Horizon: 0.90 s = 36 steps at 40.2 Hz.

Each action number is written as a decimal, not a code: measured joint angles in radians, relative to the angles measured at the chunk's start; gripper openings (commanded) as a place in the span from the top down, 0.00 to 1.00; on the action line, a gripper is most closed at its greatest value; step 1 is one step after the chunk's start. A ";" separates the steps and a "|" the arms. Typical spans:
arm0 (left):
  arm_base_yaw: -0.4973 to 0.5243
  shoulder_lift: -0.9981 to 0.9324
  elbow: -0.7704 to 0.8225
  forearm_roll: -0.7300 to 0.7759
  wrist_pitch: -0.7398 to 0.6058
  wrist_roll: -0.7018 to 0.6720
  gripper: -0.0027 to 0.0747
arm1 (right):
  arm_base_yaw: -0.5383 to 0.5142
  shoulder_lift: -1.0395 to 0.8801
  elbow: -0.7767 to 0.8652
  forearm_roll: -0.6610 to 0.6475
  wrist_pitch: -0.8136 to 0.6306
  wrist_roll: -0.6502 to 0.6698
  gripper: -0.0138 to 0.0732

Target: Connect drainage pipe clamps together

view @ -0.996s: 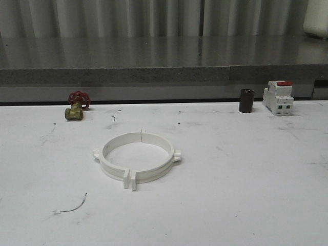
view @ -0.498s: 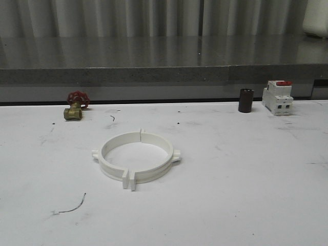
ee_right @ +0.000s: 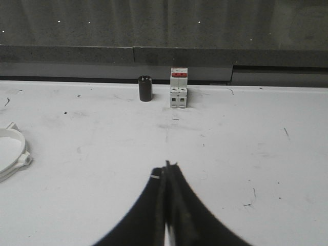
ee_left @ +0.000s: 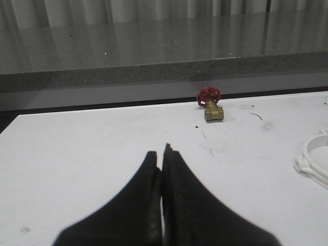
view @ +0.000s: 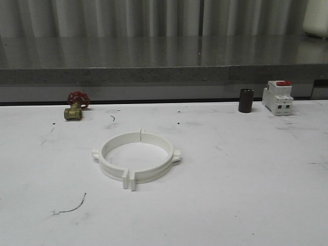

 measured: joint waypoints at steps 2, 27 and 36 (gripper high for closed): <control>0.000 0.000 0.000 0.000 0.000 0.000 0.99 | 0.000 0.000 0.000 0.000 0.000 0.000 0.92; 0.000 0.000 0.000 0.000 0.000 0.000 0.99 | -0.101 -0.074 0.250 0.128 -0.341 -0.199 0.92; 0.000 0.000 0.000 0.000 0.000 0.000 0.99 | -0.219 -0.123 0.388 0.306 -0.386 -0.335 0.92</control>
